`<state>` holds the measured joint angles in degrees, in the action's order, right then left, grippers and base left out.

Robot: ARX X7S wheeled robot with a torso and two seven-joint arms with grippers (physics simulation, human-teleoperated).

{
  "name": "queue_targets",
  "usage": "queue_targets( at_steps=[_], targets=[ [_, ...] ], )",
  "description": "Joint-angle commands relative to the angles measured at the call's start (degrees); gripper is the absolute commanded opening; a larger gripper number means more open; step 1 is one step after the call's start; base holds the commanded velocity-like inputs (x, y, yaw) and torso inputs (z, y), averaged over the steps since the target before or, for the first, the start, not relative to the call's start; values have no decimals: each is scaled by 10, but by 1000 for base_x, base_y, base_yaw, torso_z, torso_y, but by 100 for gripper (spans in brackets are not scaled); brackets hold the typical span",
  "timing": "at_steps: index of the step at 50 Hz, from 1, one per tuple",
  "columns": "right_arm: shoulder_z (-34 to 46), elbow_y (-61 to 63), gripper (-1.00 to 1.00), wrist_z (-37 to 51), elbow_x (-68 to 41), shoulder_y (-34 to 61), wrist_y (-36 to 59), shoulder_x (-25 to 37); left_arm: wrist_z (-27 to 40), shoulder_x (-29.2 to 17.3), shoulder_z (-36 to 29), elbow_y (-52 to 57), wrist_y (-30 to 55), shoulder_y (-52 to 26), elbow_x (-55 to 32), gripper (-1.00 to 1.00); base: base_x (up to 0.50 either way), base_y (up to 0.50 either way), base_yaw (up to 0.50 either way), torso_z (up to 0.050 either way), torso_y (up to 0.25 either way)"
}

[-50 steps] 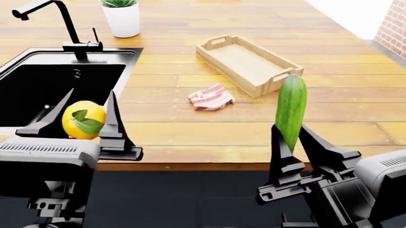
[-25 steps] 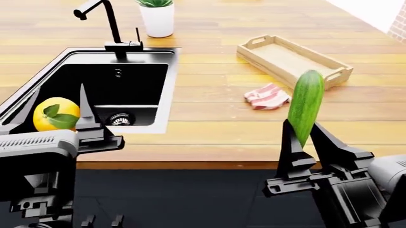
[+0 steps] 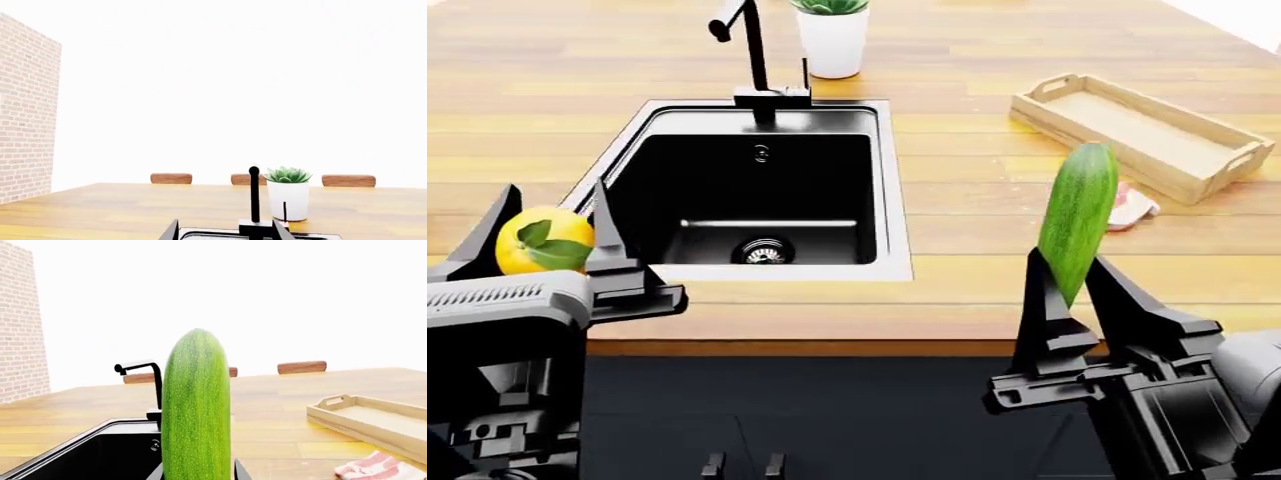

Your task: Pick up the fruits and vegetables and place them in the sink. Turn on the sink faucet to wash them. Then turn the sink off and put them in the tray.

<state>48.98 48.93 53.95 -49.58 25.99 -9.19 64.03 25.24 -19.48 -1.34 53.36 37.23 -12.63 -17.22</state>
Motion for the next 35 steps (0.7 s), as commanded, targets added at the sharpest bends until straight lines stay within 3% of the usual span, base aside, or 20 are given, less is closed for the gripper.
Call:
queue_targets(
  at_steps=[1,27,35],
  targets=[
    [-4,1,-100,-3,8,0,0,0,9,-3,0,-1,-5,-2,-6,-100,0,500,0,0,0],
    [-3,3,-100,-13,17,-3,-5,-1,16,-10,-8,-5,-4,-3,-14,-100,31,500,0,0,1],
    [-9,-9,-100,-34,-12,15,-9,-10,23,7,-8,-30,33,-38,-41,-100,13,4,0,0,0]
  ],
)
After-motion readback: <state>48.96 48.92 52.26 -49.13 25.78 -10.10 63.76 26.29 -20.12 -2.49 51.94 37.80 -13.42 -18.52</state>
